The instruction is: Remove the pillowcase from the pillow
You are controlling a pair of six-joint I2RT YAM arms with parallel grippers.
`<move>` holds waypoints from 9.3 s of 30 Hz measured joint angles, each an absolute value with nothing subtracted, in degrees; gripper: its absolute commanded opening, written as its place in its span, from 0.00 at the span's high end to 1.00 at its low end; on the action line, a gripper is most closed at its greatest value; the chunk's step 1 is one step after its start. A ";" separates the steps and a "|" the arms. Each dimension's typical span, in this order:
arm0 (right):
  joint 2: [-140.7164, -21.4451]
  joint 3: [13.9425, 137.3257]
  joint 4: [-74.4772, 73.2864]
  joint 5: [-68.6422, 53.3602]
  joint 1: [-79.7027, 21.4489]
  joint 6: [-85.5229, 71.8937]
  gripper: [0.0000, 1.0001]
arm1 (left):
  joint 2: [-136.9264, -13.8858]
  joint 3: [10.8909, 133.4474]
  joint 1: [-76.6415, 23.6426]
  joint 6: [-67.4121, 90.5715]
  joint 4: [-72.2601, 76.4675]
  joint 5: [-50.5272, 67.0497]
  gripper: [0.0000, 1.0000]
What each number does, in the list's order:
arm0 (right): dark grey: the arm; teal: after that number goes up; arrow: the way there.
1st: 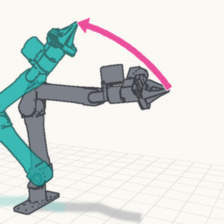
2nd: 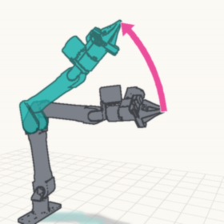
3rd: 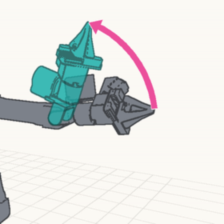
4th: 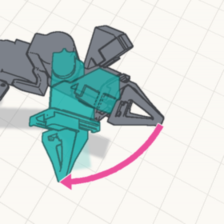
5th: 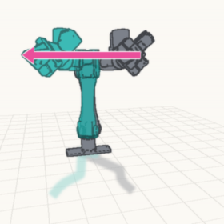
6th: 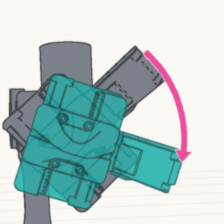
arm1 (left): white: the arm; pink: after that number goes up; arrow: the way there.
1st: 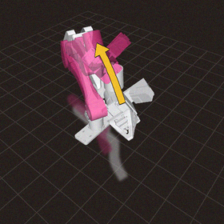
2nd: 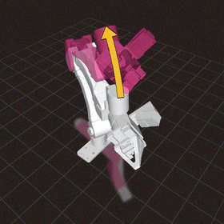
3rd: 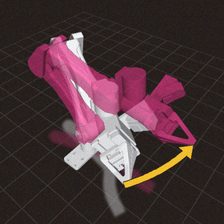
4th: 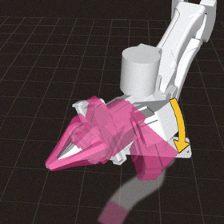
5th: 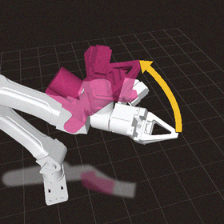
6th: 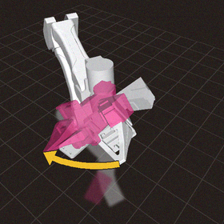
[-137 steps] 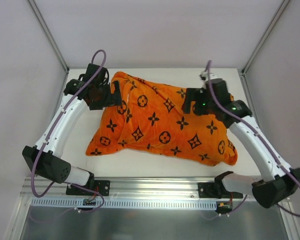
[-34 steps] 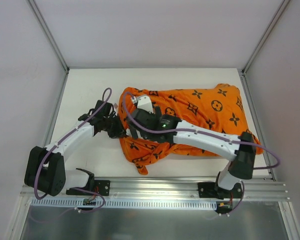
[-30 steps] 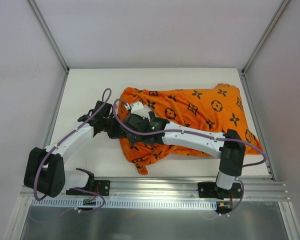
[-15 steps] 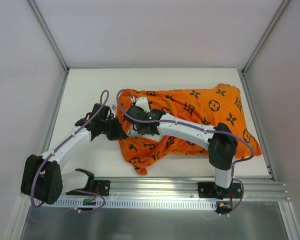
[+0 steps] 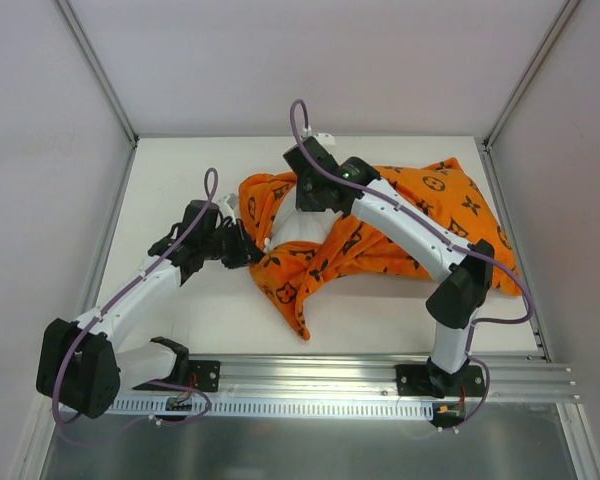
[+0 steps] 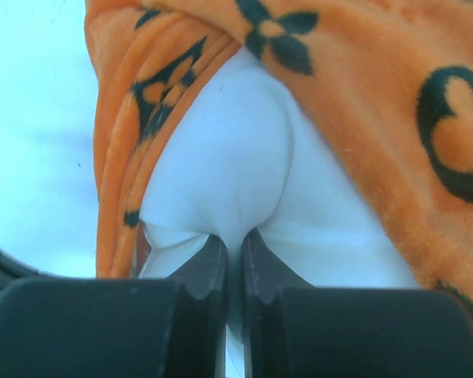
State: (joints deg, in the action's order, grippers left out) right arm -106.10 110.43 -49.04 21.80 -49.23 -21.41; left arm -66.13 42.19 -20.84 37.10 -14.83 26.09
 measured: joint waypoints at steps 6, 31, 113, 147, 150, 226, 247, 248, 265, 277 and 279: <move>-108.64 113.25 -50.65 18.28 -43.88 -21.58 0.99 | -59.88 41.28 -22.31 37.10 -13.43 26.50 1.00; -95.26 93.14 -38.19 9.04 -41.58 -20.88 0.99 | -61.67 37.17 -25.39 41.91 -16.16 22.06 1.00; -62.13 50.70 -26.65 7.97 -56.84 -28.56 0.99 | -80.34 83.11 -3.38 35.38 -25.71 26.61 0.07; -84.62 67.13 -18.59 -6.59 -51.07 -29.32 0.30 | -70.98 37.45 -24.93 44.05 -2.15 37.10 1.00; -83.44 70.67 -23.20 -1.50 -52.40 -25.91 0.15 | -71.90 38.94 -25.19 44.82 -3.05 36.82 1.00; -40.56 41.21 -38.48 -3.49 -8.60 -12.86 0.01 | -58.65 51.31 18.70 39.64 -26.48 47.09 0.98; -46.76 54.50 -50.26 14.52 -30.57 -14.17 0.04 | -104.75 95.79 -15.00 31.94 -36.62 21.28 0.01; -47.29 55.09 -50.54 14.55 -31.11 -14.13 0.04 | -107.04 96.97 -15.33 31.94 -36.69 21.30 0.01; -80.05 86.48 -48.01 16.99 -39.90 -9.30 0.04 | -100.71 82.08 -22.55 31.99 -35.40 21.32 1.00; -107.96 103.15 -46.48 10.20 -39.94 -4.73 0.99 | -89.17 75.29 -22.59 32.05 -34.83 22.09 1.00; -109.58 103.04 -46.57 10.15 -39.86 -5.19 0.99 | -88.66 74.30 -22.59 31.99 -34.33 22.13 1.00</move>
